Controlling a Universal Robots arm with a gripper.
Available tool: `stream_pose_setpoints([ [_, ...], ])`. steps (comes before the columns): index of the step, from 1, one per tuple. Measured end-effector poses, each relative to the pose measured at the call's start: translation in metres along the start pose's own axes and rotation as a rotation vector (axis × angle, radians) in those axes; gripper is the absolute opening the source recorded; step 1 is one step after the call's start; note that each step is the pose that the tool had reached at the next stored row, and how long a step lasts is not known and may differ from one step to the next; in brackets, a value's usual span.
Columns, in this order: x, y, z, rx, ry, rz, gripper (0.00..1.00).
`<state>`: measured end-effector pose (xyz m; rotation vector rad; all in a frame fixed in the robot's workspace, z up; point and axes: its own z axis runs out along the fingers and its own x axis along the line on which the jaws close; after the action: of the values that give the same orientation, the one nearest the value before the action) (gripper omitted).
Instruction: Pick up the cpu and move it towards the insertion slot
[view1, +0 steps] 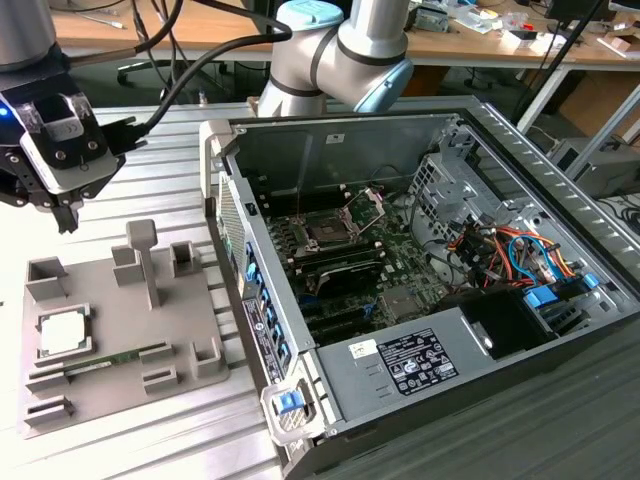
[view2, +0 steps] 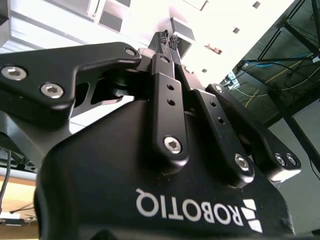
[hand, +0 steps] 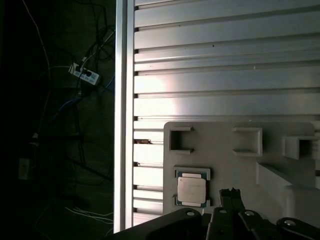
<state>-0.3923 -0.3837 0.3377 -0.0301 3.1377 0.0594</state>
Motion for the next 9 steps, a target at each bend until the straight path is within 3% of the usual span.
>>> stream_pose_setpoints([
  [9, 0.0017, -0.0021, 0.0049, 0.0, 0.0, 0.0, 0.11],
])
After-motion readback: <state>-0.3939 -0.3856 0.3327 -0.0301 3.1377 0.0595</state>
